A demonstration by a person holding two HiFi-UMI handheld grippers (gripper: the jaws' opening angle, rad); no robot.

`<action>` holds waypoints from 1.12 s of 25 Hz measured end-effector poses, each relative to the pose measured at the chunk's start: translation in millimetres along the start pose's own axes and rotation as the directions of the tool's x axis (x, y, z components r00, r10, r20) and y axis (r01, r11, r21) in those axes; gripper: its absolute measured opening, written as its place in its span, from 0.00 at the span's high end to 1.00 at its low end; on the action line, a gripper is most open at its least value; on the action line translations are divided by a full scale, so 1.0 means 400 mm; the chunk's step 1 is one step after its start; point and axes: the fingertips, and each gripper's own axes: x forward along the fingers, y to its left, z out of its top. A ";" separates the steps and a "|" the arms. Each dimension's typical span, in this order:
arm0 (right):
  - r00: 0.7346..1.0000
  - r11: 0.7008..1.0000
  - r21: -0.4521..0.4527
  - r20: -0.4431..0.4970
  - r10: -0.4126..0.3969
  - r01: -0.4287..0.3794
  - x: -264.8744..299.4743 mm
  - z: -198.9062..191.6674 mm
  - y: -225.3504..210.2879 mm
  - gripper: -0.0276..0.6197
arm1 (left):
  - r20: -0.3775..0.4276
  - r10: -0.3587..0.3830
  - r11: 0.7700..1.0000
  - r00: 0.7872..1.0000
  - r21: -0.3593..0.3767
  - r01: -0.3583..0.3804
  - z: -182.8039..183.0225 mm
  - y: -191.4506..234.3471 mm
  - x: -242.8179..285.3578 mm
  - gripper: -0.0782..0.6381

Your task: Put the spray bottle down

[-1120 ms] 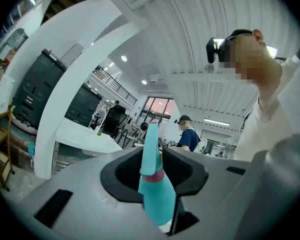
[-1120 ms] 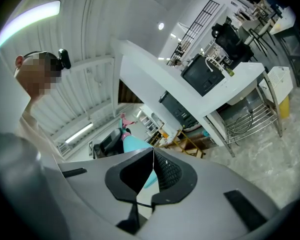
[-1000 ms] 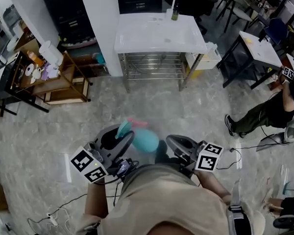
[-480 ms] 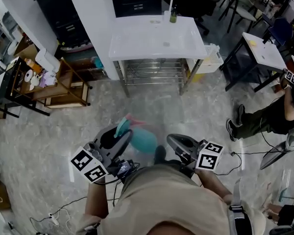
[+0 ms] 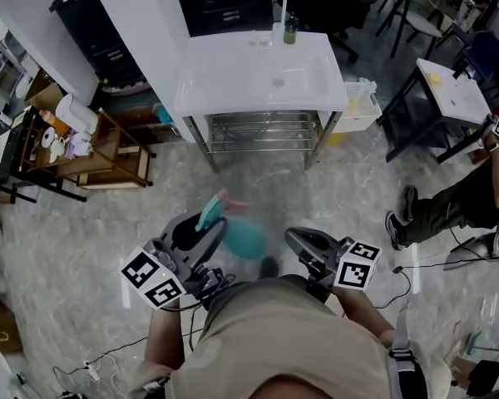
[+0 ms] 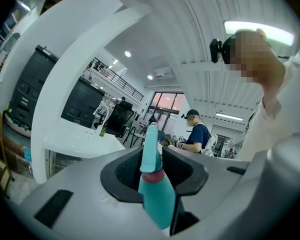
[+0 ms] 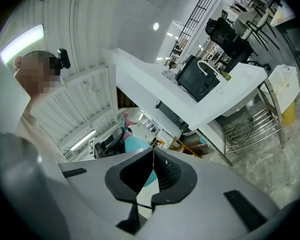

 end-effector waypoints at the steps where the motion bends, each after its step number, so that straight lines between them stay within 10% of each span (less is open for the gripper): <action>1: 1.000 1.000 -0.003 0.004 0.016 -0.016 -0.003 0.008 -0.003 0.92 | -0.002 0.001 1.000 1.000 0.002 -0.001 0.001 0.002 0.013 0.73; 28: 0.998 0.998 -0.007 0.019 0.059 -0.059 0.012 0.089 -0.083 0.92 | -0.004 0.021 1.000 1.000 0.023 -0.021 0.031 0.080 0.138 0.76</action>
